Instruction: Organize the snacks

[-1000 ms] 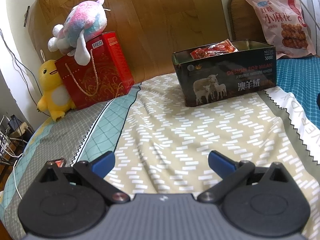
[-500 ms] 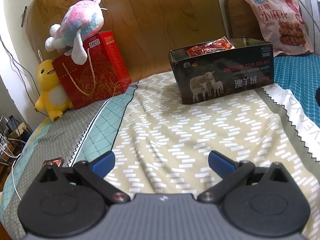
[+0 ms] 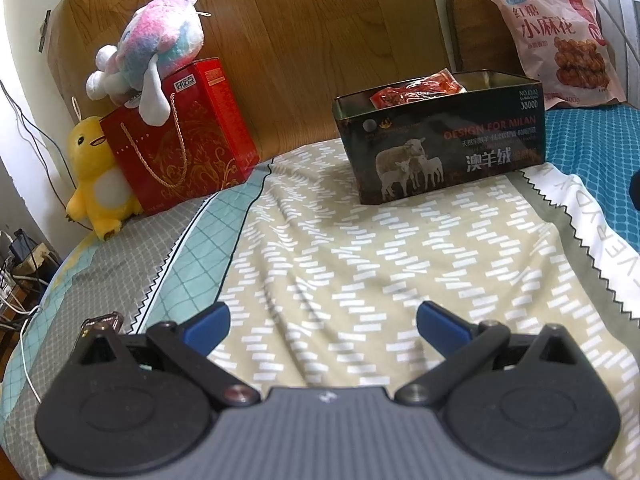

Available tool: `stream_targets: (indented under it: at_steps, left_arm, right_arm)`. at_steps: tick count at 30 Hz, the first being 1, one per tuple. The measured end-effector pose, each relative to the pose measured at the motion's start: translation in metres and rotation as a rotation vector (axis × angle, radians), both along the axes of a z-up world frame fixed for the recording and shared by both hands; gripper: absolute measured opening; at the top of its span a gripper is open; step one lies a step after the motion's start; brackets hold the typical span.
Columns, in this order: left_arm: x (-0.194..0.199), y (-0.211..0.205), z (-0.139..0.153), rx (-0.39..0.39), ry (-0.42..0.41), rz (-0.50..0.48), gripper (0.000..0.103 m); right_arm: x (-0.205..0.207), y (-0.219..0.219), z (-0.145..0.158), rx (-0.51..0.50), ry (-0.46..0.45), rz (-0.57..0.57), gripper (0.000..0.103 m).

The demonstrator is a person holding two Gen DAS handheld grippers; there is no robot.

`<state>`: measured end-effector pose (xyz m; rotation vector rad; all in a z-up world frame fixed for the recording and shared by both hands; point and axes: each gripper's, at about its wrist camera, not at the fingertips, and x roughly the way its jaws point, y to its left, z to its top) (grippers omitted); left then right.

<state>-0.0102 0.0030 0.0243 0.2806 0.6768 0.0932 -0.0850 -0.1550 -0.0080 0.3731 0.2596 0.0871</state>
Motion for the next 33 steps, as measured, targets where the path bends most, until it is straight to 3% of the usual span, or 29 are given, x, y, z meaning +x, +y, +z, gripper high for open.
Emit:
stream_targets:
  at_steps: [33]
  left_arm:
    - [0.0017,0.0001,-0.0027,0.0,0.011,0.0,0.103]
  right_arm:
    - [-0.0012,0.0029,-0.0012,0.005,0.002,-0.011,0.08]
